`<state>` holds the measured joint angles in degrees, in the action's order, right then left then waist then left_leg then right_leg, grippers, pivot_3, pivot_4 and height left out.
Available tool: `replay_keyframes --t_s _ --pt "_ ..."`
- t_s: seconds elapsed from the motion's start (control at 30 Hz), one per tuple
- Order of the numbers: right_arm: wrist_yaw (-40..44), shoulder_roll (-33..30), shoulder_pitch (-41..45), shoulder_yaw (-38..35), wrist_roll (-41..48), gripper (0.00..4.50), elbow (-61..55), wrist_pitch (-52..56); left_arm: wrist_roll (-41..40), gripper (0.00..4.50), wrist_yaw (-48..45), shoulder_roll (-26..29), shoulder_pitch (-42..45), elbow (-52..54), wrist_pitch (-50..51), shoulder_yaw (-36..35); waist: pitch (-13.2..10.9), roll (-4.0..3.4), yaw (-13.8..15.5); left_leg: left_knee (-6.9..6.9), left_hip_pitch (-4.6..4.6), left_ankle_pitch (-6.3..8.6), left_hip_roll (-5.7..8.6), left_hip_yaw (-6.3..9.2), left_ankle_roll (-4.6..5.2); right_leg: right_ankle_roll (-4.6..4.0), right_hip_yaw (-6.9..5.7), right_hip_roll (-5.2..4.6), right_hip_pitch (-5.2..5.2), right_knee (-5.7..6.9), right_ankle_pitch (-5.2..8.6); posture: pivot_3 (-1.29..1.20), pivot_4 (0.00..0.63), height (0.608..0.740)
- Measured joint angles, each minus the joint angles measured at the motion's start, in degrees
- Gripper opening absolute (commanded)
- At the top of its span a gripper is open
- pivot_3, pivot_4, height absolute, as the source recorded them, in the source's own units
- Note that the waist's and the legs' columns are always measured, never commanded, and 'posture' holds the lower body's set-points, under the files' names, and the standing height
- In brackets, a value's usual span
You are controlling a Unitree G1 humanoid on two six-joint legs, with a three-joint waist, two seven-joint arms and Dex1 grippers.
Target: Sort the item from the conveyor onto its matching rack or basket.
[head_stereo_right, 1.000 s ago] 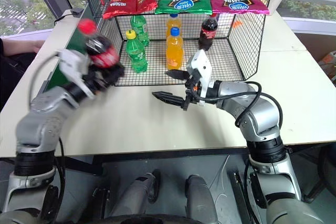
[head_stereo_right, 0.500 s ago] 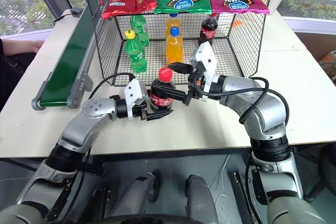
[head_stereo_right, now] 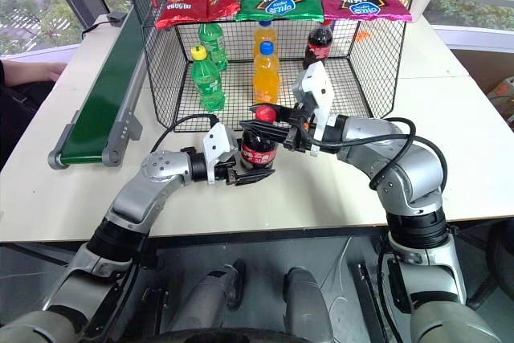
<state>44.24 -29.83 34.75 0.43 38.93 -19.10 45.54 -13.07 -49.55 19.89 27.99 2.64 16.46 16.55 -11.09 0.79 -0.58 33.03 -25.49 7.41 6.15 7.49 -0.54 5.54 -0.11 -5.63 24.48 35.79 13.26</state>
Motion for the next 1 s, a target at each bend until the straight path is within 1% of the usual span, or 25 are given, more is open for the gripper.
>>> replay_keyframes --t_s 0.1,0.17,0.2,0.23,0.3,0.5,0.63,0.73,0.8,0.9,1.0 --pt "-0.2 -0.1 0.0 -0.1 0.1 1.17 0.0 0.1 0.0 2.94 0.2 -0.4 0.0 -0.1 0.1 -0.1 0.0 0.00 0.0 0.00 0.01 -0.01 0.00 0.00 0.02 0.00 0.00 0.00 0.00 0.01 0.00 0.00 0.150 0.738" --pt "-0.6 -0.1 0.0 -0.1 0.1 1.17 0.0 0.2 -0.1 3.99 0.4 -0.9 0.0 -0.2 0.6 -0.2 0.0 0.00 0.0 0.00 0.01 -0.02 0.00 0.00 0.03 0.00 0.00 0.01 0.00 0.01 0.00 0.00 0.150 0.738" --pt "-0.8 -0.1 0.1 -0.1 0.0 1.17 0.1 0.2 -0.4 4.33 0.7 -1.0 0.0 -0.3 0.9 -0.5 0.0 0.00 0.0 0.00 0.01 -0.02 0.00 0.00 0.03 0.00 0.00 0.01 0.00 0.01 0.00 0.00 0.150 0.738" --pt "-1.2 -0.1 0.1 0.1 -0.2 1.17 0.3 0.5 -1.4 4.46 1.0 -1.8 0.1 -0.2 1.0 -1.5 0.0 0.00 0.0 0.01 0.01 -0.02 0.00 0.01 0.03 0.00 0.00 0.01 0.00 0.01 0.00 0.00 0.150 0.738" --pt "-1.6 -0.3 0.0 0.5 -0.6 1.17 0.8 0.9 -2.6 4.46 0.8 -1.6 1.1 0.6 1.8 -2.8 0.0 0.00 0.0 0.01 0.01 -0.01 0.00 0.01 0.02 0.00 -0.01 0.02 0.00 0.02 0.00 0.00 0.150 0.738" --pt "-3.9 0.0 0.4 0.5 -2.0 1.17 2.1 0.2 -2.2 4.46 1.2 0.4 0.0 2.6 3.3 -2.9 0.0 -0.01 -0.1 0.01 0.03 -0.03 0.00 0.00 0.05 0.00 0.00 0.03 0.00 0.04 -0.01 0.00 0.150 0.738" --pt "-7.6 0.4 4.7 -0.2 -6.3 1.17 9.9 -2.7 -1.8 4.46 2.4 2.8 -4.0 4.6 4.8 -3.6 0.0 -0.02 -0.1 0.04 0.05 -0.02 0.00 -0.01 0.02 -0.01 0.01 0.05 0.00 0.12 -0.01 0.00 0.150 0.738" --pt "-9.3 0.5 7.5 -1.8 -9.3 1.17 15.4 -6.0 -1.6 4.46 4.2 3.5 -6.1 5.6 5.2 -4.7 0.0 -0.02 0.1 0.04 0.05 -0.02 0.02 -0.01 0.03 0.00 0.00 0.06 0.00 0.12 0.00 0.00 0.150 0.738" --pt "-9.6 0.8 9.3 -1.8 -11.2 1.17 19.7 -8.7 -0.8 4.46 8.0 1.6 -7.1 5.6 5.1 -6.3 0.0 -0.02 0.1 0.04 0.04 -0.03 0.05 -0.03 0.05 0.01 0.00 0.05 0.00 0.09 -0.01 0.00 0.150 0.738" --pt "-12.6 2.3 13.7 -1.8 -16.0 1.17 31.4 -15.0 0.4 4.46 14.6 -2.2 -7.6 5.9 4.4 -8.0 0.0 -0.01 0.0 0.07 0.06 -0.04 0.06 -0.05 0.05 0.15 0.01 0.06 -0.01 0.13 -0.09 0.00 0.150 0.738" --pt "-15.2 3.3 16.8 -2.7 -19.8 1.17 41.3 -21.2 1.3 4.46 18.4 -3.6 -8.7 6.6 4.4 -8.7 0.0 -0.01 0.0 0.04 0.07 -0.06 0.04 -0.05 0.06 0.18 0.01 0.10 0.01 0.18 -0.11 0.00 0.150 0.738"
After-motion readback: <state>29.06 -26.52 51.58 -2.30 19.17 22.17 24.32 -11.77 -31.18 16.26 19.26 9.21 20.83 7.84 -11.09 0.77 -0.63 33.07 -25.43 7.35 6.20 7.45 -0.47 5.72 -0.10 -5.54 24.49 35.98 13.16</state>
